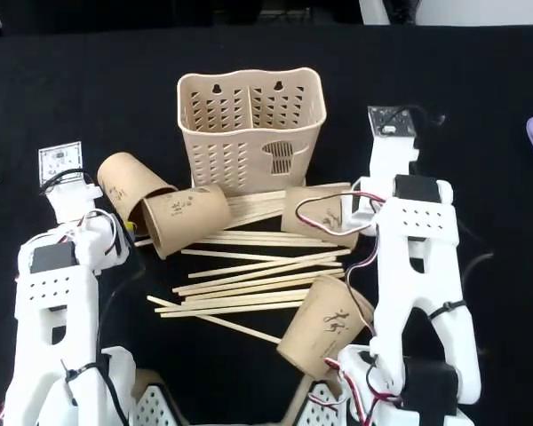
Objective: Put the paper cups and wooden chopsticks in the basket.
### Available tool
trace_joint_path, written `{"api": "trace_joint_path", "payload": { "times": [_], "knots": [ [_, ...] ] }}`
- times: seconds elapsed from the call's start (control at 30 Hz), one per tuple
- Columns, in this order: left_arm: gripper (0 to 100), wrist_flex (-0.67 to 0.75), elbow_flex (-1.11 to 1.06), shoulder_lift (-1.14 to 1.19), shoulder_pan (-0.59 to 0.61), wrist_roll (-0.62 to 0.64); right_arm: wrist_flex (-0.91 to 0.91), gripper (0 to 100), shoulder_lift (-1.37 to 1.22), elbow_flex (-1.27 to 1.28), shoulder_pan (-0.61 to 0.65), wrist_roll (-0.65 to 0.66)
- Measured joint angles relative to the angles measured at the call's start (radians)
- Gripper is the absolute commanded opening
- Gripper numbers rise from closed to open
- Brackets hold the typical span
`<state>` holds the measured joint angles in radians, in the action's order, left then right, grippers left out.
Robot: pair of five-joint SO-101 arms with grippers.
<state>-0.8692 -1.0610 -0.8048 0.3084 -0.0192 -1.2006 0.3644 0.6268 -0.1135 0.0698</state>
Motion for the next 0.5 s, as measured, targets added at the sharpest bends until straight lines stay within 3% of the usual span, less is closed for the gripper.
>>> {"api": "trace_joint_path", "payload": {
  "times": [0.27, 0.5],
  "knots": [
    [22, 0.000, 0.000, 0.000, 0.000, 0.000, -0.098, 1.1, 0.195, 0.002, 0.000, 0.002],
    [22, 0.000, 0.000, 0.000, 0.000, 0.000, -0.166, 1.1, 0.393, 0.002, 0.000, 0.112]
  ]
}}
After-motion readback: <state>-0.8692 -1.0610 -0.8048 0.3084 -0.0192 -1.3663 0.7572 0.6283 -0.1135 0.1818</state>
